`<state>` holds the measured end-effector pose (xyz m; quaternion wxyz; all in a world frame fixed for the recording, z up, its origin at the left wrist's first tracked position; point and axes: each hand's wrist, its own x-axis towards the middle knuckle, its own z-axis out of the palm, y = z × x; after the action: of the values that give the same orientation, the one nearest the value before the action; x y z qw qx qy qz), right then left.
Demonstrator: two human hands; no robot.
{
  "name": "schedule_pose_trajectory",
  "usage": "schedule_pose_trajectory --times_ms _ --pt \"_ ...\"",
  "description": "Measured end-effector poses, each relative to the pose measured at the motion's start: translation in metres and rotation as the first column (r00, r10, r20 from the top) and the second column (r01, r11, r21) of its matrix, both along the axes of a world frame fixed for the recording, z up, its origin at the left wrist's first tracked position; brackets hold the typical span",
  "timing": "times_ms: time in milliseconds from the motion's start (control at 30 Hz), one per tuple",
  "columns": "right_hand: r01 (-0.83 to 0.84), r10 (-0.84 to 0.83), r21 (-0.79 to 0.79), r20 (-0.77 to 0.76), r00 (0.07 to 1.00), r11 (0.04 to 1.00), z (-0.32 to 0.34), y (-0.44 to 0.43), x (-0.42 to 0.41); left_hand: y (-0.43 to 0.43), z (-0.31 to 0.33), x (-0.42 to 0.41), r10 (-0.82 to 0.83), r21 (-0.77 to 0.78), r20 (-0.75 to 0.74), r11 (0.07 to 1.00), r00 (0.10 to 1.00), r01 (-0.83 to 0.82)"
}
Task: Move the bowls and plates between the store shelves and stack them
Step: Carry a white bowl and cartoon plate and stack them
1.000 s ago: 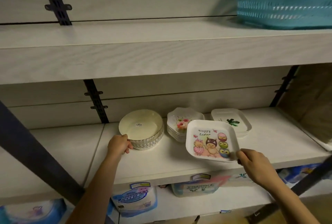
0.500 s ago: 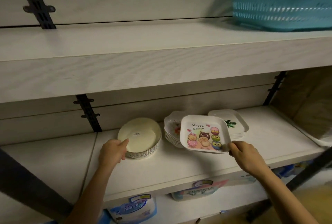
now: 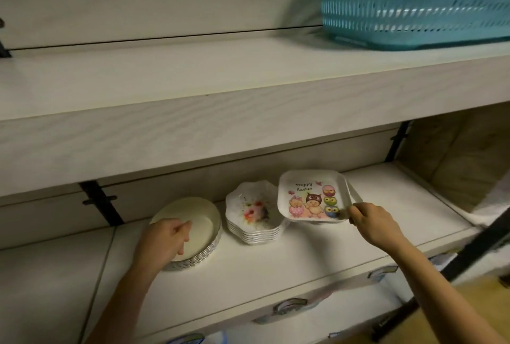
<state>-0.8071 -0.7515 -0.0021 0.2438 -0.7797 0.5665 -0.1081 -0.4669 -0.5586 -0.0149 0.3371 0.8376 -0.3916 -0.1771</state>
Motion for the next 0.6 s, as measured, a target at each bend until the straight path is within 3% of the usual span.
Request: schedule_pose_trajectory --times_ms 267,600 --pt "-0.047 0.048 0.032 -0.047 0.998 0.998 -0.009 -0.082 -0.038 -0.03 0.012 -0.041 0.109 0.079 0.101 0.99 0.989 -0.117" --pt "-0.186 0.206 0.128 -0.164 0.965 0.974 -0.037 -0.137 -0.047 -0.038 0.007 -0.098 0.215 0.094 0.112 0.97 0.97 -0.226"
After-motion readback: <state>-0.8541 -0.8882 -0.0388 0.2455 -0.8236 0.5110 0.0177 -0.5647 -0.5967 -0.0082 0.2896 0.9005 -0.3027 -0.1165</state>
